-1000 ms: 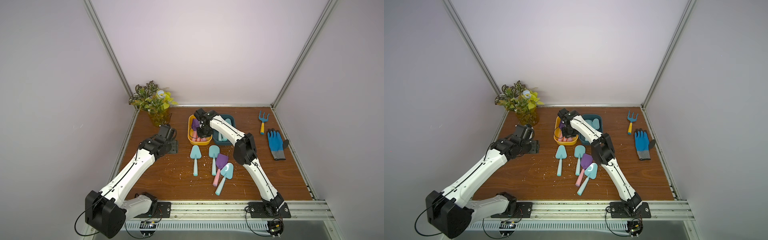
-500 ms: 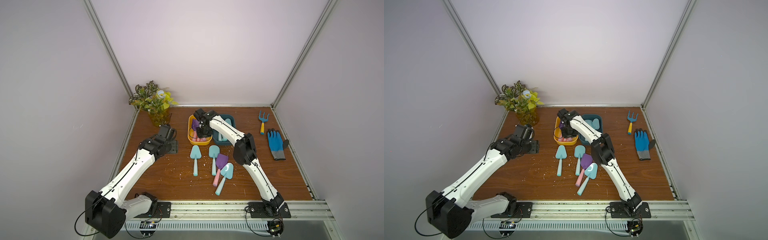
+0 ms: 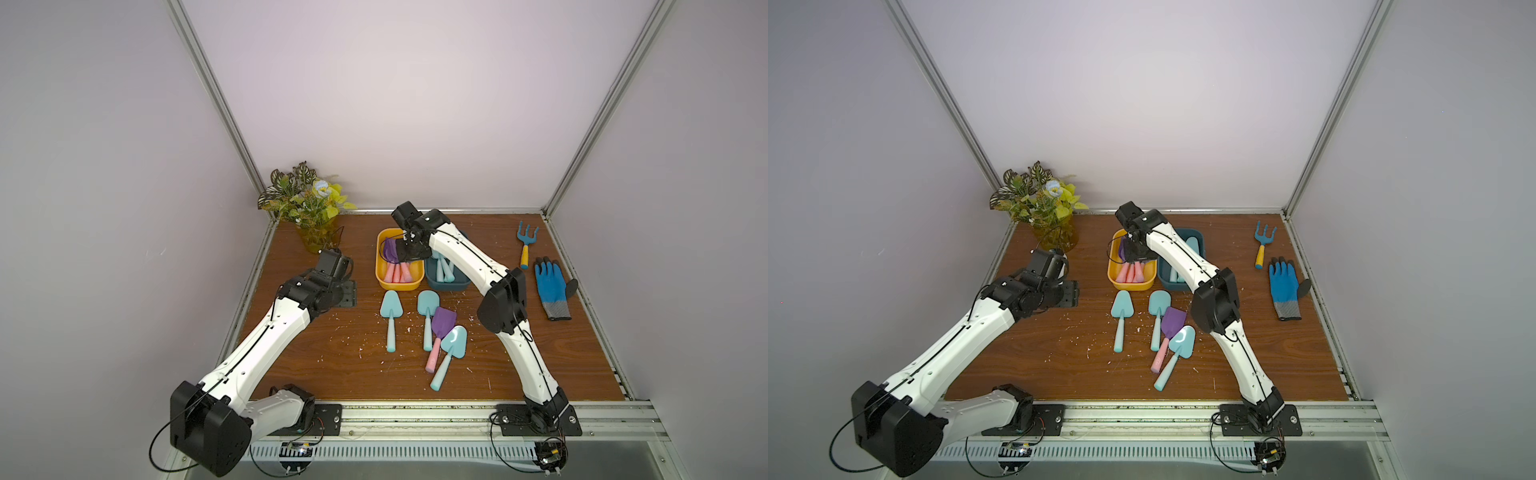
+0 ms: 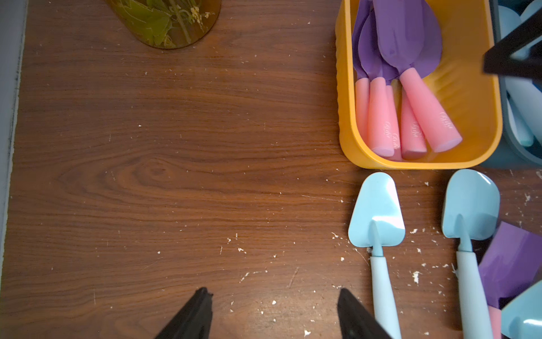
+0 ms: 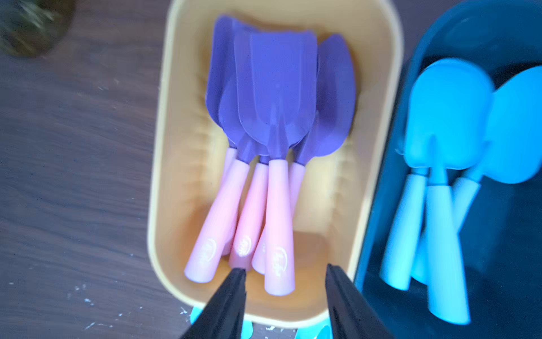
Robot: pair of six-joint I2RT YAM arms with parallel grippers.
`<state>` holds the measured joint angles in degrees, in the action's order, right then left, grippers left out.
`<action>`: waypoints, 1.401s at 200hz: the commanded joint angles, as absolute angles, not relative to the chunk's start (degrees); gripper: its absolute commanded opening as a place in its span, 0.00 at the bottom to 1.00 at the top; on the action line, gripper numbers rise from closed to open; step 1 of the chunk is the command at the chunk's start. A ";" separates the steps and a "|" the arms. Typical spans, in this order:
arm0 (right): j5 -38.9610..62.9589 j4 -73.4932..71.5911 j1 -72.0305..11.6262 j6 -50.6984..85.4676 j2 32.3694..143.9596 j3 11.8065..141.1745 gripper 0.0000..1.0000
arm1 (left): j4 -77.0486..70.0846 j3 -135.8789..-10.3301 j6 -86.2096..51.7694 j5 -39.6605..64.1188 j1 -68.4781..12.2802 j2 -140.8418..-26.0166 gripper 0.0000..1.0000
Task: Sort the small shovels by color and place them into the storage box
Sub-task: Place the shovel in the storage box, then pick up the shovel from the center of the board.
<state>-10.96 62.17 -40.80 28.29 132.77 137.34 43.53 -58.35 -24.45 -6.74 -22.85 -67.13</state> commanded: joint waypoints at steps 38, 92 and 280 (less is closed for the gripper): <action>-18.12 44.83 -40.59 28.86 106.36 108.75 0.51 | 44.38 -60.08 -25.72 -4.80 -23.88 -68.72 0.67; -18.07 29.57 -36.23 30.91 88.32 81.90 0.51 | 44.22 -60.47 -29.52 -7.75 -31.51 -74.17 0.67; -16.54 21.45 -24.87 30.24 71.37 58.55 0.51 | 36.27 -55.26 -42.80 -6.64 -49.62 -88.33 0.68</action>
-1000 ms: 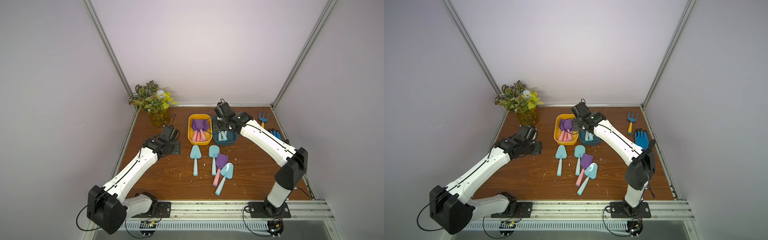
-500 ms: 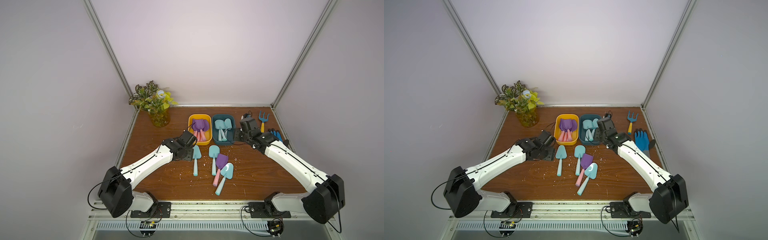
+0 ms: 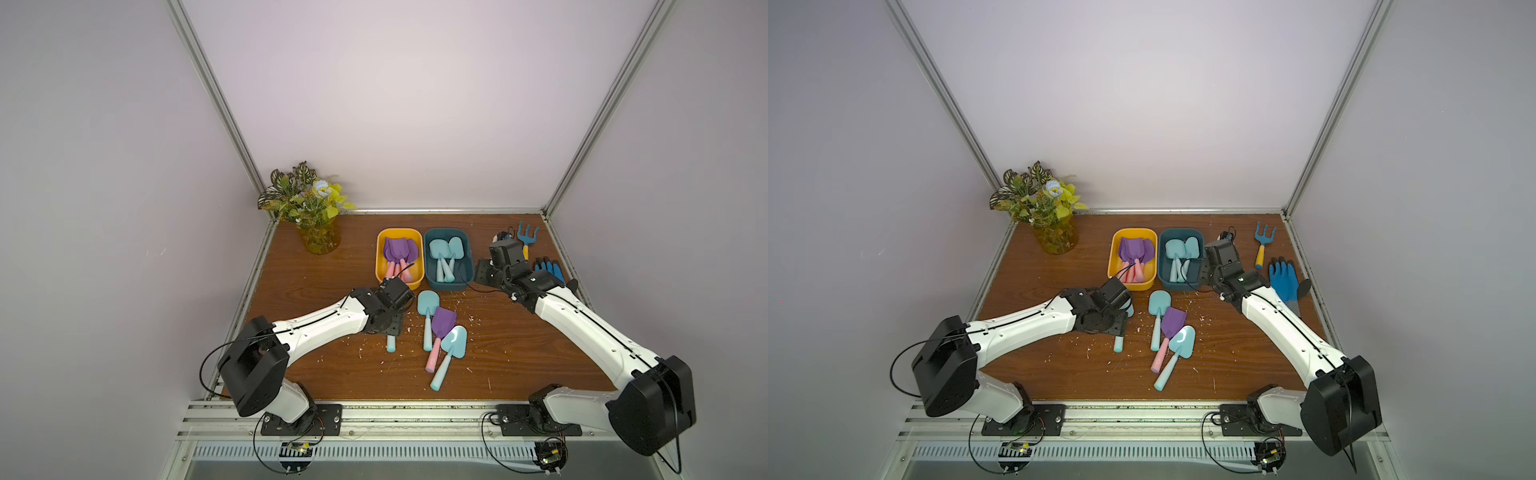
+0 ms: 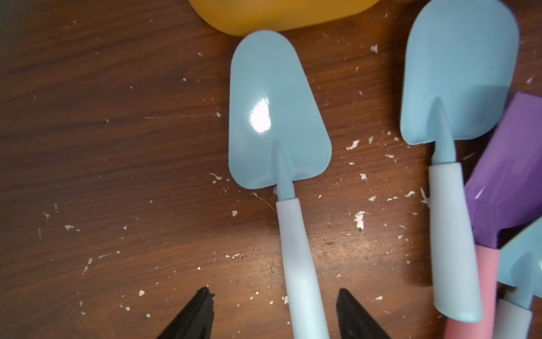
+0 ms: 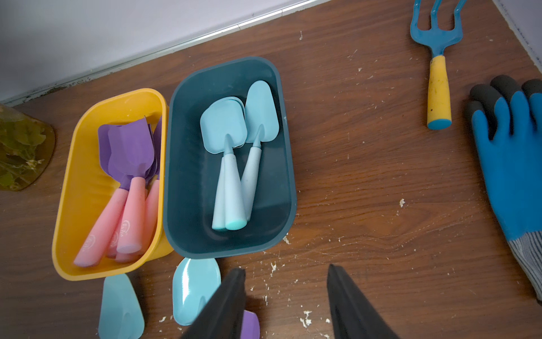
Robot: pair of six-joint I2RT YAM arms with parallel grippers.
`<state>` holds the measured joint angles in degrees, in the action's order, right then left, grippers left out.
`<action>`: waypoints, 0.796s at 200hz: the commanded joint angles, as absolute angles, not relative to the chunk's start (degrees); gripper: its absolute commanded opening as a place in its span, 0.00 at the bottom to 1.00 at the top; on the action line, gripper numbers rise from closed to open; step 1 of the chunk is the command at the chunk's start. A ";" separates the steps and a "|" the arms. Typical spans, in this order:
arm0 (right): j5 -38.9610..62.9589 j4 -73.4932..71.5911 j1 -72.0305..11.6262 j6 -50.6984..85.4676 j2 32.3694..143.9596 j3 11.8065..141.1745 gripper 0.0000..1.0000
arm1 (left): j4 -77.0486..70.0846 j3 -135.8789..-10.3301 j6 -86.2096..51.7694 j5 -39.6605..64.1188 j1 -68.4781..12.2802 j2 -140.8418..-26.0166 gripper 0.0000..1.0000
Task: Sort the small shovels by color and place them into the storage box
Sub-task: Pick up the shovel from the center of the board.
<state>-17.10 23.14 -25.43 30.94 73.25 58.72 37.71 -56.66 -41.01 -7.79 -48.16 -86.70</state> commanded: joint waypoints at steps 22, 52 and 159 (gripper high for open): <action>-16.41 21.36 -24.70 29.98 71.61 58.37 0.51 | 34.84 -53.87 -42.98 -5.59 -49.78 -88.94 0.67; -16.45 21.19 -24.52 29.82 71.60 58.35 0.51 | 33.96 -53.00 -43.07 -4.86 -49.96 -89.80 0.66; -15.75 20.41 -24.13 29.27 71.89 58.30 0.51 | 30.81 -51.67 -43.20 -2.55 -50.94 -92.54 0.59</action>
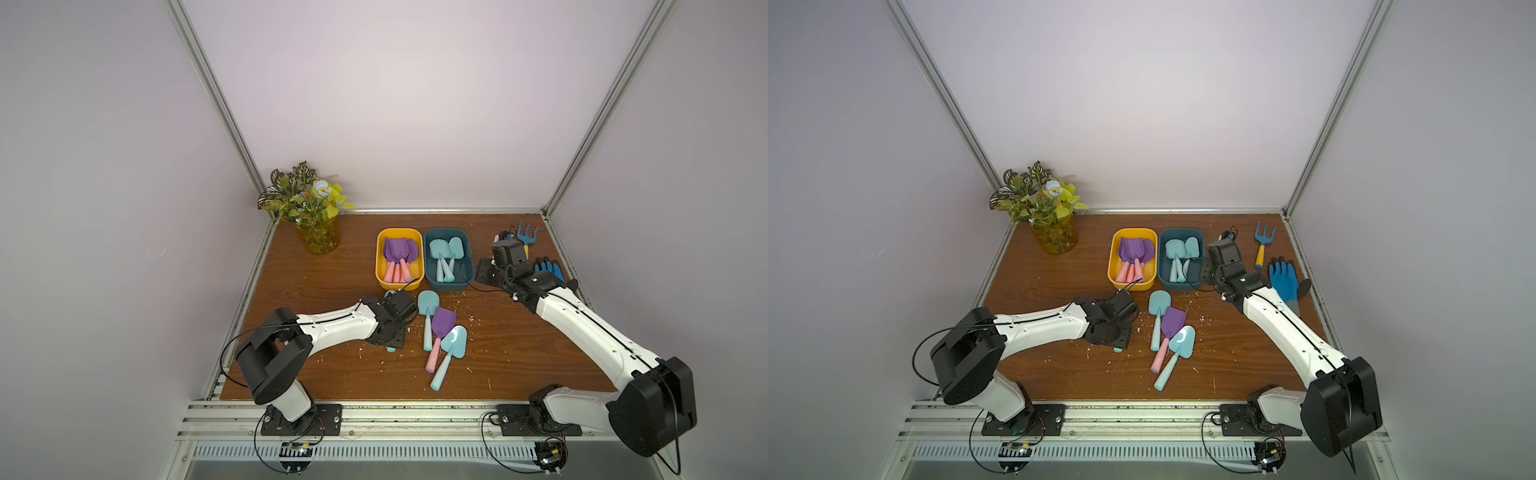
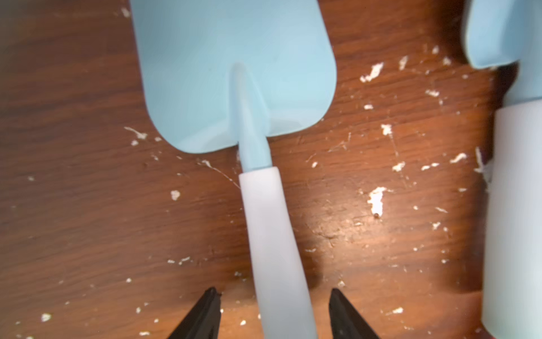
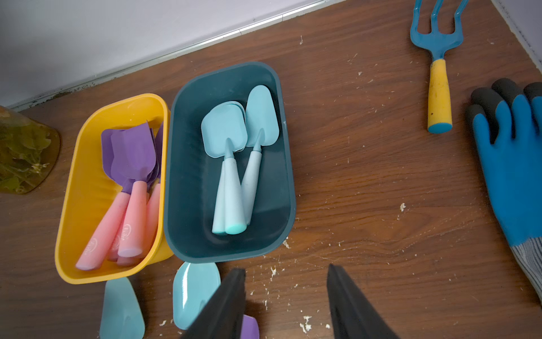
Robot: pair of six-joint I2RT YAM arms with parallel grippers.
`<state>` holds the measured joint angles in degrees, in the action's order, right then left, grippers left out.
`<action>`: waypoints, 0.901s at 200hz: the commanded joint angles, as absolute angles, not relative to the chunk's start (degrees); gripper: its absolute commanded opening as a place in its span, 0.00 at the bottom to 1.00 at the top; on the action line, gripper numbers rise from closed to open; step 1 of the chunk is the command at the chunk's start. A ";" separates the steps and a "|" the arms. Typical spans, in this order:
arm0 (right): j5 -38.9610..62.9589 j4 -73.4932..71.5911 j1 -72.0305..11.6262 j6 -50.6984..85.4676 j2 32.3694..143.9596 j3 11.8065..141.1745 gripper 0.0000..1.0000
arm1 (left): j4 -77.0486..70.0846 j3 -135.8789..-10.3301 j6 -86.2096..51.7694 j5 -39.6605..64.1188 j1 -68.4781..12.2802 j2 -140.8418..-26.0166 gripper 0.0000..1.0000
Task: Sort the small shovels by color and place them into the storage box
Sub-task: Pick up the shovel from the center of the board.
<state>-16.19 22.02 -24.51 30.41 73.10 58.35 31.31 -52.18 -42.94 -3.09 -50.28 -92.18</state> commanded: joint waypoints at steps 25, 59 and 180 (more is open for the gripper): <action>-15.47 20.05 -24.08 29.20 71.70 57.99 0.51 | 30.70 -51.43 -43.10 -2.81 -51.20 -93.40 0.55; -15.36 19.95 -24.08 28.94 71.54 57.58 0.51 | 30.61 -50.99 -43.17 -3.14 -51.25 -93.86 0.51; -14.92 19.06 -23.99 28.50 70.56 56.28 0.49 | 32.62 -49.67 -43.70 -4.14 -51.28 -91.00 0.24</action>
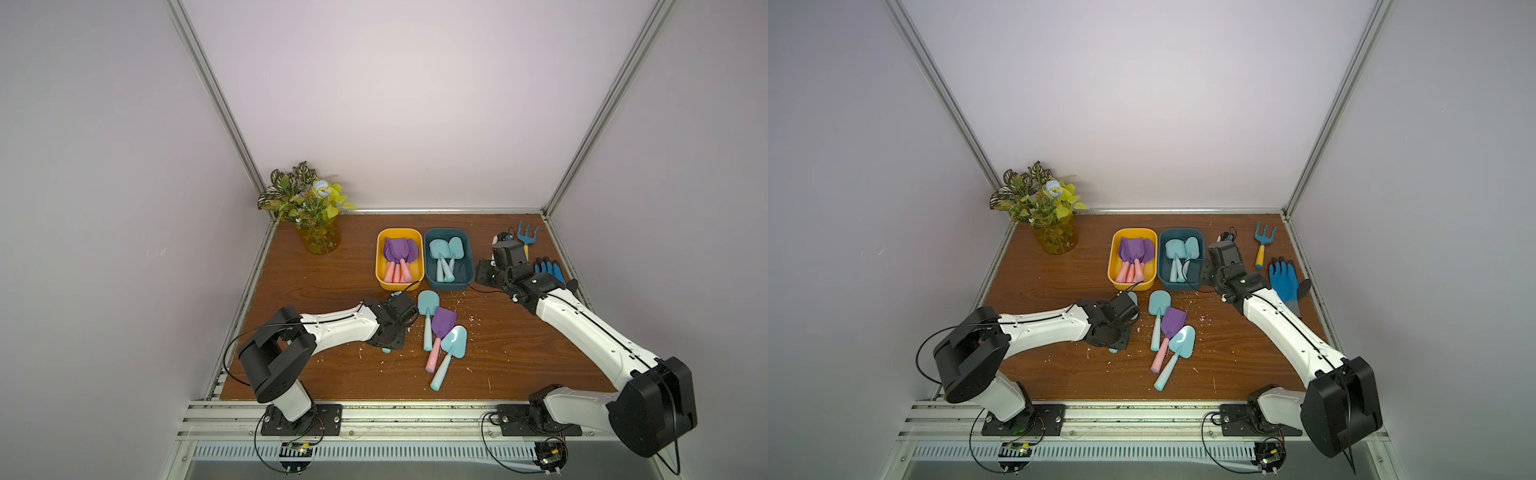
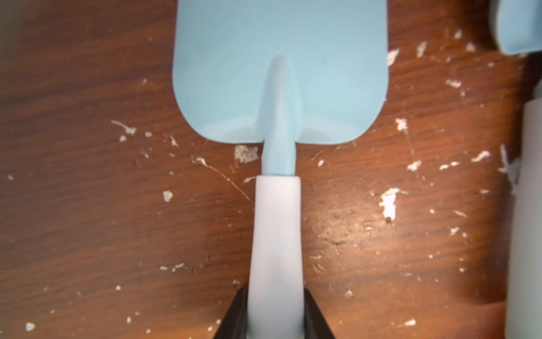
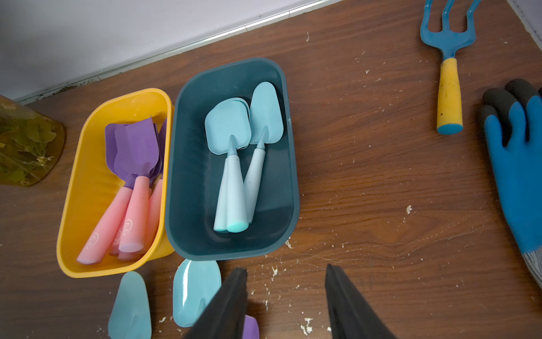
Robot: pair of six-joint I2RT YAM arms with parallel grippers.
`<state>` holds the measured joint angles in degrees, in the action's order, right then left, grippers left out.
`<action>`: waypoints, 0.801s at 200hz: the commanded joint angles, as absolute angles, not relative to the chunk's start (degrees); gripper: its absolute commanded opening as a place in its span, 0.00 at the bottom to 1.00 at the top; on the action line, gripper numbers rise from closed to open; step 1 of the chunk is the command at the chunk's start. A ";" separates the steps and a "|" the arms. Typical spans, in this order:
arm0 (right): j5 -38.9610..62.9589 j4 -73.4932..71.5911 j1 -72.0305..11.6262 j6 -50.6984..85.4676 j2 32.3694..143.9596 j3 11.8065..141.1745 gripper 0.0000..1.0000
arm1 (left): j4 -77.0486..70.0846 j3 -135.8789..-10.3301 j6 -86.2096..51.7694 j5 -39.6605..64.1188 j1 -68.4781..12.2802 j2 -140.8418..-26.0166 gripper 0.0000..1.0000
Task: Sort the small shovels by color and place them into the storage box
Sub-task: Pick up the shovel from the center of the board.
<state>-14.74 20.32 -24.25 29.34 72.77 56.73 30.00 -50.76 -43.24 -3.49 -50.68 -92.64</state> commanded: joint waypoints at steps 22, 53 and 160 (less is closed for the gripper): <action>-14.90 18.75 -23.91 28.48 70.34 56.11 0.49 | 34.85 -49.48 -43.90 -5.39 -51.33 -89.31 0.20; -14.82 18.46 -23.91 28.48 70.15 55.79 0.49 | 37.20 -48.78 -44.17 -5.62 -51.31 -86.46 0.19; -15.99 19.89 -23.31 27.69 66.68 54.72 0.49 | 50.20 -58.57 -42.93 -7.54 -51.16 -75.93 0.12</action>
